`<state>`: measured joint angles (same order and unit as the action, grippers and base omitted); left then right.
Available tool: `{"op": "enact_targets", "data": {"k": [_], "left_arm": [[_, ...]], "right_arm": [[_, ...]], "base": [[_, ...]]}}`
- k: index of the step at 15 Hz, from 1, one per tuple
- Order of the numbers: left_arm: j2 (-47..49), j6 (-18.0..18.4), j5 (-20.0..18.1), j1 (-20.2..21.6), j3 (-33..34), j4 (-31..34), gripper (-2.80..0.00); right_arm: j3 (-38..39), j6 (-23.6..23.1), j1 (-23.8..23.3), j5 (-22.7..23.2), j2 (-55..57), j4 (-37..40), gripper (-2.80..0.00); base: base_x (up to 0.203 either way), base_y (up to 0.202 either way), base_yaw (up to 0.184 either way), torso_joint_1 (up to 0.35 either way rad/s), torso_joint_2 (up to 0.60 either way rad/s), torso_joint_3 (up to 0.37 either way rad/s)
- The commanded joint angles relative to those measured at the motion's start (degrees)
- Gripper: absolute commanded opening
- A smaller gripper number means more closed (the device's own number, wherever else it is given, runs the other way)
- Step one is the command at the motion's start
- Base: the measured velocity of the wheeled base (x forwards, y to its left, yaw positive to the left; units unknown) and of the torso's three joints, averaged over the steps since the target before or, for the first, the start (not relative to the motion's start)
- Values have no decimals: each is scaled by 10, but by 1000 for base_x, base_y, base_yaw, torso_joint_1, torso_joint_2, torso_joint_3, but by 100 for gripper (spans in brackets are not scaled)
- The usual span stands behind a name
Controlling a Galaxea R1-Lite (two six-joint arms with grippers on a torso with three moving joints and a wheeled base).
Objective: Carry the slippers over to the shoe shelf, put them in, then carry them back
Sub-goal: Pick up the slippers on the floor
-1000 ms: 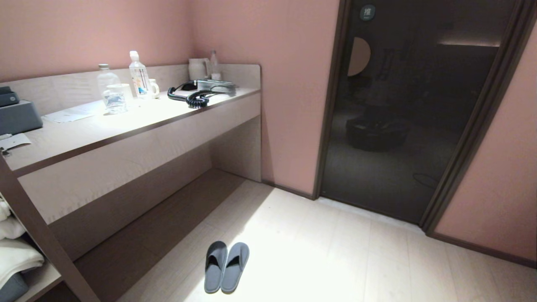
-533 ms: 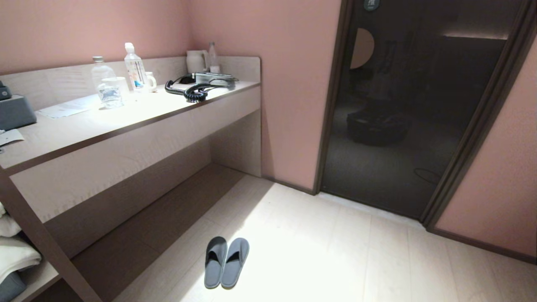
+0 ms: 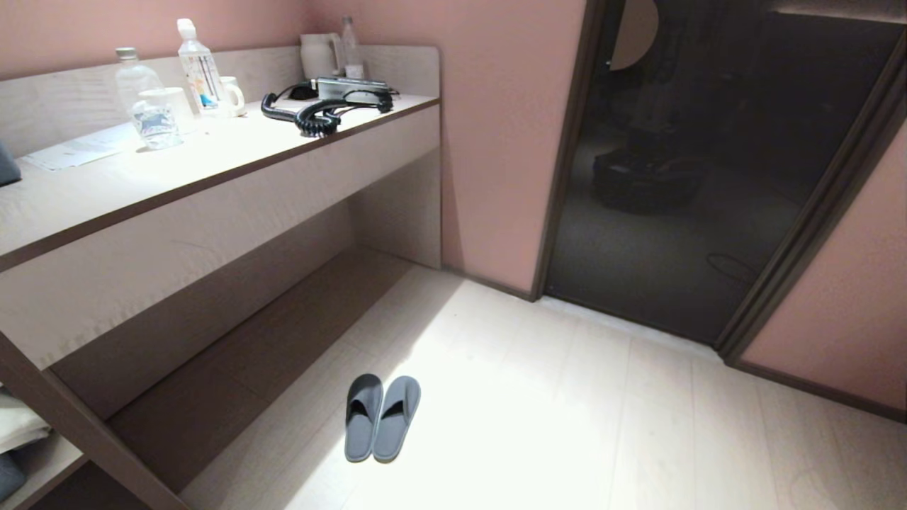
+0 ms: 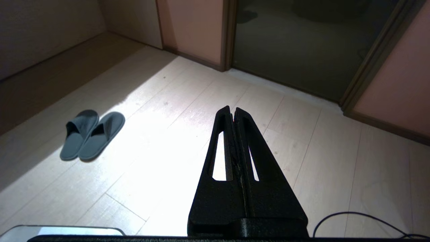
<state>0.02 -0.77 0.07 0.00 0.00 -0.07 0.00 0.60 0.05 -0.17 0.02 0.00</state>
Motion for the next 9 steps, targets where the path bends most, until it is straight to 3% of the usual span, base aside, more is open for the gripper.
{"op": "enact_targets", "data": {"k": [1, 9], "left_arm": [[1, 0, 0, 0, 0, 0, -280], [1, 0, 0, 0, 0, 0, -280]], "right_arm": [[0, 0, 0, 0, 0, 0, -280], [0, 0, 0, 0, 1, 0, -280]], "base": [[0, 0, 0, 6, 2, -193], [0, 0, 0, 4, 3, -197]]}}
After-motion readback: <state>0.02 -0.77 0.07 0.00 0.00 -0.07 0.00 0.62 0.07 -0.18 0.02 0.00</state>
